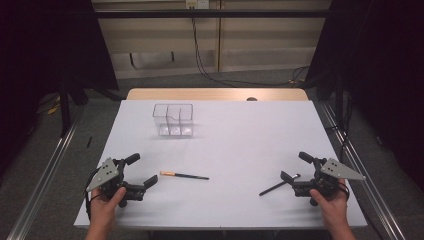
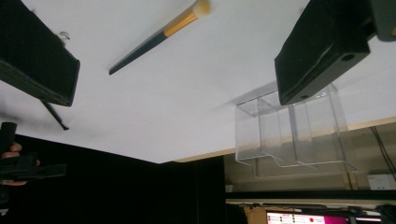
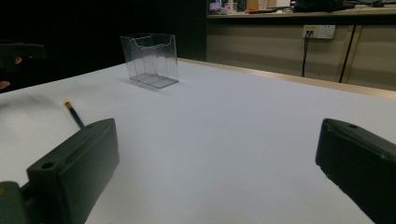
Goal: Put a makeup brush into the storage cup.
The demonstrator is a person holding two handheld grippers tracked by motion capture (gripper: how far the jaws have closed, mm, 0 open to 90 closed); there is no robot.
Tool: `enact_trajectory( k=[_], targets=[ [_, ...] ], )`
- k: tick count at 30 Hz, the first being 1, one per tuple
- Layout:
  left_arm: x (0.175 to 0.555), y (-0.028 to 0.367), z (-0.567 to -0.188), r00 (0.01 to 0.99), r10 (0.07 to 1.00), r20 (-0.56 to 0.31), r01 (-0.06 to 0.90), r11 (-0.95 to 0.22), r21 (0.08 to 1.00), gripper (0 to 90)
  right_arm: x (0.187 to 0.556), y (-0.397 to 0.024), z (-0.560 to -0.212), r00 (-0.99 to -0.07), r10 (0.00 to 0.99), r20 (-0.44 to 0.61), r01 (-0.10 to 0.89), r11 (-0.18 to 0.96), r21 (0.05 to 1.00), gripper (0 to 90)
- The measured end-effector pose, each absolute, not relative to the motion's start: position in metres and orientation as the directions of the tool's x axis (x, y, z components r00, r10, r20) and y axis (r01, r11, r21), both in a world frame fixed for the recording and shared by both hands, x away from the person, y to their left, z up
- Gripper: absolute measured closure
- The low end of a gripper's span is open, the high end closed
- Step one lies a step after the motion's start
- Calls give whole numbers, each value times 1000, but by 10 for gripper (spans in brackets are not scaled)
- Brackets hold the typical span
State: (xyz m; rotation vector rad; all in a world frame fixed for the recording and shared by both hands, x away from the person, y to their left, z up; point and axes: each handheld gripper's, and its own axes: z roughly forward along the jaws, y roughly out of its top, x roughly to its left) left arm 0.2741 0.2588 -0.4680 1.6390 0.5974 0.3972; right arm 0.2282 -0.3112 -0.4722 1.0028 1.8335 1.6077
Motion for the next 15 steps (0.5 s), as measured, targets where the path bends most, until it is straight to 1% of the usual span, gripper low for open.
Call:
enact_trajectory(
  k=[5,7,9,15],
  targets=[
    [273,255,-467,812,579,-73,154,-91,984,0,229,-309,-472,-612,785,96,201,37,979,0],
    [274,253,-468,812,577,-84,165,-89,982,0,230,-308,-472,-614,784,96,201,37,979,0],
    [273,252,-469,813,577,-78,171,-108,979,0,232,-307,-471,-617,781,98,195,31,980,0],
    [275,249,-468,792,604,-94,207,-121,971,0,234,-302,-472,-626,774,94,197,40,980,0]
  ],
)
